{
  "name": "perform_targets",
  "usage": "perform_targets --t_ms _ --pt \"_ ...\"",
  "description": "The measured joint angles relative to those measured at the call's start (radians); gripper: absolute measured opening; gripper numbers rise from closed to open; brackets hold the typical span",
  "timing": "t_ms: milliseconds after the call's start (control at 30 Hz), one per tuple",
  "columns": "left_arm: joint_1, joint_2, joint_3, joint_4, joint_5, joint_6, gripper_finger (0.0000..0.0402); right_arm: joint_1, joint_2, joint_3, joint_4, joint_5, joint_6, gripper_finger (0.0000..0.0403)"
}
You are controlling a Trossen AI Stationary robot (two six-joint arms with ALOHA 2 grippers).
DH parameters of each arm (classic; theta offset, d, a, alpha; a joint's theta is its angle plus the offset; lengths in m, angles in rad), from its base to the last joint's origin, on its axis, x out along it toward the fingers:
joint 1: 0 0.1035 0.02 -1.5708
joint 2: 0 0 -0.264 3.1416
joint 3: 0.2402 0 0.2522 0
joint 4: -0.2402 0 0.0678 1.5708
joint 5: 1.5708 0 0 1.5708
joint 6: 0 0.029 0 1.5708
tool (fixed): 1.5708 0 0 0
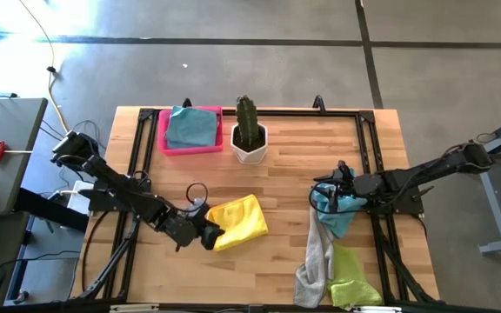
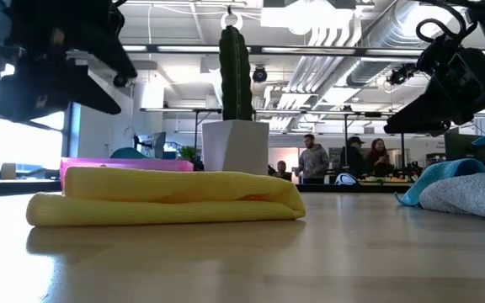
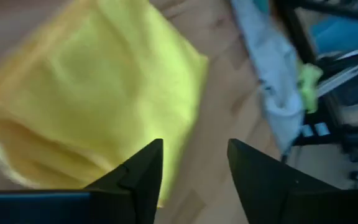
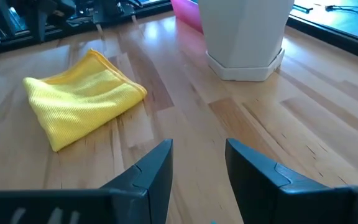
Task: Fold microfiber towels
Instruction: Put the folded yellow microfiber towel on the pink bin
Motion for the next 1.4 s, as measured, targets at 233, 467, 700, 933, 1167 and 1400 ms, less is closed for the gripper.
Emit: perform_targets --t_ms 233,467,700,933,1167,1400 --pt "-0.056 0.104 0.0 -0.047 -0.036 -0.274 0.0221 0.0 0.001 0.0 -0.014 -0.001 0.0 0.0139" --pt "-0.079 0.133 0.0 -0.122 -0.036 -0.511 0.0285 0.0 0.001 0.0 -0.016 -0.001 0.0 0.0139" --pt "-0.098 0.163 0.0 -0.197 -0.012 -0.68 0.0305 0.0 0.001 0.0 -0.022 -0.001 0.0 0.0139" --pt "-0.044 0.269 0.051 -0.178 -0.04 -0.679 0.0305 0.0 0.0 0.001 -0.037 -0.002 0.0 0.0139" --pt "0.019 0.326 0.108 -0.17 -0.085 -0.598 0.0305 0.0 0.0 0.001 -0.052 -0.001 0.0 0.0139" --pt "0.064 0.367 0.117 -0.162 -0.085 -0.52 0.0271 0.0 0.0 0.001 -0.054 -0.001 0.0 0.0139"
